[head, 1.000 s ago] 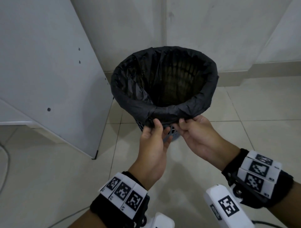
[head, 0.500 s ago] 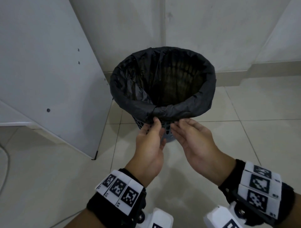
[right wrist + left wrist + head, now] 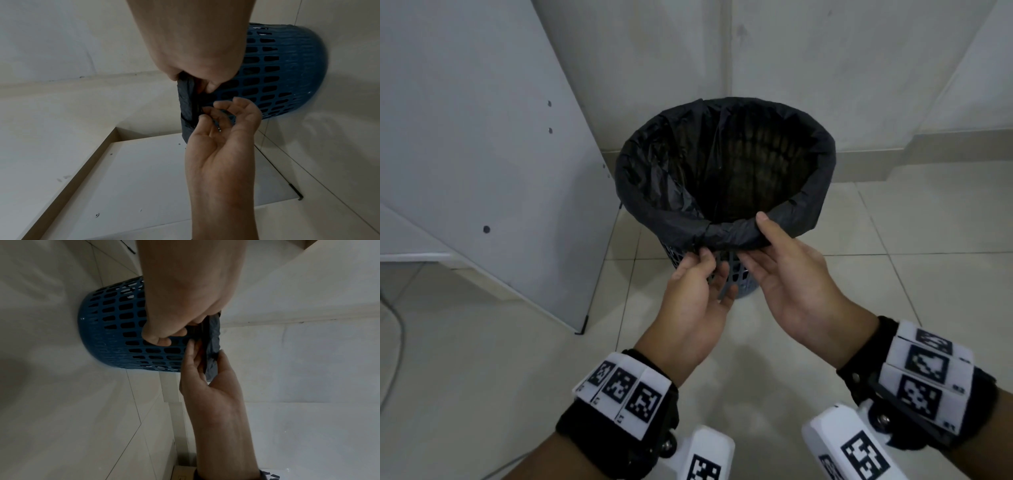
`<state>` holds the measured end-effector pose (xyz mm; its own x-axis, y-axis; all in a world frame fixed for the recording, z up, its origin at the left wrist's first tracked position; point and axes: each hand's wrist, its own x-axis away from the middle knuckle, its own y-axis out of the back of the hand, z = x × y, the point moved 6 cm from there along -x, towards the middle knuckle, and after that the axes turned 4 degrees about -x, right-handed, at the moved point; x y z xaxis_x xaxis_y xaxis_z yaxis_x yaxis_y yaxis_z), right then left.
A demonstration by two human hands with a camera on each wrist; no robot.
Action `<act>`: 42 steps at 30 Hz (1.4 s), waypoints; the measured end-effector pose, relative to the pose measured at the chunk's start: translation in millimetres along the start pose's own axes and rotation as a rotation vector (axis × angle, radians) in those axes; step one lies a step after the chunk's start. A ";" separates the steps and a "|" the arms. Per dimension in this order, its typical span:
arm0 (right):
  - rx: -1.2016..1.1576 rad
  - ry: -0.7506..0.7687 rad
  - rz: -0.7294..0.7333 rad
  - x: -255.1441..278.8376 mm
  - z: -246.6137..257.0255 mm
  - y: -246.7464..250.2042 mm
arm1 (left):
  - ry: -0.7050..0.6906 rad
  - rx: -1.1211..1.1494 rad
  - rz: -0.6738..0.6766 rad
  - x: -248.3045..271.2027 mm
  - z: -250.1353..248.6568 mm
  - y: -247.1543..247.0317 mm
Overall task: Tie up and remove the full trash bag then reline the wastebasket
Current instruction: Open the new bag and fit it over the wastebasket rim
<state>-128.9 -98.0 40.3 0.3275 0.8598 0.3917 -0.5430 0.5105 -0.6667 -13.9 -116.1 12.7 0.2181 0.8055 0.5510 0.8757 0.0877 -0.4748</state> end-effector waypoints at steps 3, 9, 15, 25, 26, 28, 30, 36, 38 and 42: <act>-0.020 0.010 -0.022 -3.0 0.3 0.0 | -0.035 0.054 -0.022 -0.2 -3.2 2.9; -0.057 0.038 -0.049 -4.5 4.5 -0.7 | -0.168 0.192 -0.082 6.8 -6.7 11.9; -0.074 0.051 -0.082 -5.6 5.9 -1.5 | -0.144 0.168 -0.084 -0.8 -10.5 12.0; 0.162 -0.038 -0.146 10.3 -19.6 9.1 | -0.054 0.003 0.043 -2.3 -4.9 -1.4; 0.182 -0.048 -0.148 10.1 -20.2 10.2 | -0.064 -0.006 0.043 -2.5 -2.7 -1.9; 0.194 -0.063 -0.148 8.8 -18.5 11.9 | -0.095 -0.011 0.026 -2.0 -1.7 -1.6; 0.182 -0.067 -0.134 5.7 -14.9 11.7 | -0.140 -0.022 -0.010 -1.3 -4.3 1.4; 0.034 -0.004 -0.088 1.4 -6.7 1.2 | -0.168 0.018 -0.004 3.6 -16.4 2.1; 0.017 0.017 -0.074 0.9 -5.4 -0.5 | -0.159 0.006 0.000 2.6 -20.4 -0.5; -0.006 0.038 -0.069 -0.4 -4.7 -1.3 | -0.123 0.031 -0.007 1.4 -22.9 -3.6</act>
<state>-124.7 -99.1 38.0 0.3934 0.8215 0.4128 -0.5132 0.5688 -0.6427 -6.9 -128.7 30.9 0.1559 0.8704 0.4669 0.8629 0.1100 -0.4933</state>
